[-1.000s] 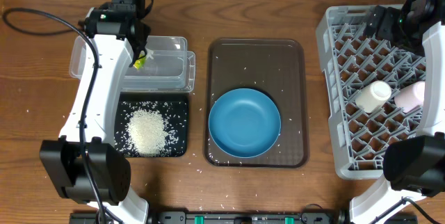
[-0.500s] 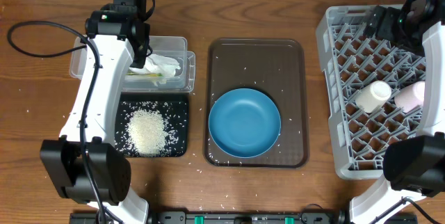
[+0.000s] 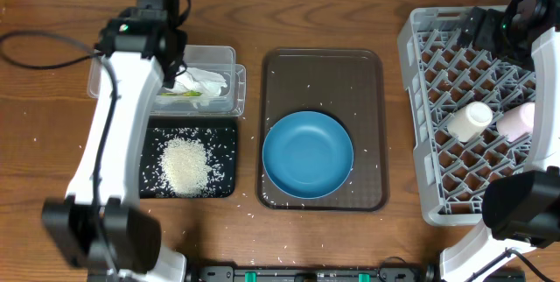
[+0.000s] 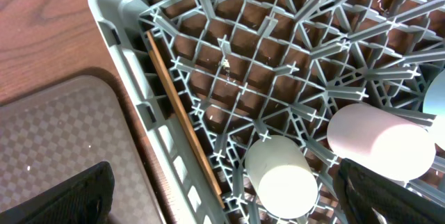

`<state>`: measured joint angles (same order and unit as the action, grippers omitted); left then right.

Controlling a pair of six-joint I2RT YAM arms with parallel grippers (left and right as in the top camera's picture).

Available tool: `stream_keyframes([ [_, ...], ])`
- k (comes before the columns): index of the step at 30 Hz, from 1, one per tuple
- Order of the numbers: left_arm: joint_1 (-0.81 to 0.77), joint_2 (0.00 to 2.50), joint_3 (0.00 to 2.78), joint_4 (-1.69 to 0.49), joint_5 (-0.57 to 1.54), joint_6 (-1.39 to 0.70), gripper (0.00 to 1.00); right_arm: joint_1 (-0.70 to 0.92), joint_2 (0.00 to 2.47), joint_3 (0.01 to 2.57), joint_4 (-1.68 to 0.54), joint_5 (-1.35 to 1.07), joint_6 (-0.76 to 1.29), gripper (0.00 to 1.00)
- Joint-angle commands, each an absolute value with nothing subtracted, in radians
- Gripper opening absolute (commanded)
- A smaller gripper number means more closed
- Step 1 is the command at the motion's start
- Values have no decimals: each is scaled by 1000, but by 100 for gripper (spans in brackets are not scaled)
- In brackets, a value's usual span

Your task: Sort waste into correct bins and load items into the dishwasher rack

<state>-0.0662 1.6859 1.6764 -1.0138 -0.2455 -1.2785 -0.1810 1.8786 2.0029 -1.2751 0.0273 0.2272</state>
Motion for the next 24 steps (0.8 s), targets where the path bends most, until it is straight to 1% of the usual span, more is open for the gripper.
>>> stream_keyframes([
  [1, -62, 1552, 1685, -1026, -419, -1249, 69, -182, 1883, 2005, -1275, 37, 239, 99],
  [5, -62, 1455, 1685, -1096, -691, -1249, 76, -182, 1883, 2005, -1275, 37, 239, 99],
  [6, -62, 1436, 1685, -1120, -749, -1249, 77, -182, 1883, 2005, -1275, 37, 239, 99],
  [7, -59, 1422, 1685, -1139, -784, -1249, 77, -182, 1883, 2005, -1275, 37, 239, 99],
  [8, -53, 1409, 1685, -1156, -802, -1249, 80, -182, 1883, 2005, -1275, 37, 239, 99],
  [12, 8, 1382, 1685, -1206, -775, -1249, 81, -182, 1883, 2005, -1275, 37, 239, 99],
  [15, 87, 1385, 1685, -1235, -726, -1249, 81, -182, 1883, 2005, -1275, 37, 239, 99],
  [19, 252, 1396, 1685, -1264, -598, -1249, 82, -182, 1883, 2005, -1275, 37, 239, 99],
  [22, 368, 1407, 1685, -1294, -516, -1249, 87, -182, 1883, 2005, -1275, 37, 239, 99],
  [24, 428, 1412, 1685, -1327, -478, -1249, 88, -182, 1883, 2005, -1275, 37, 239, 99],
])
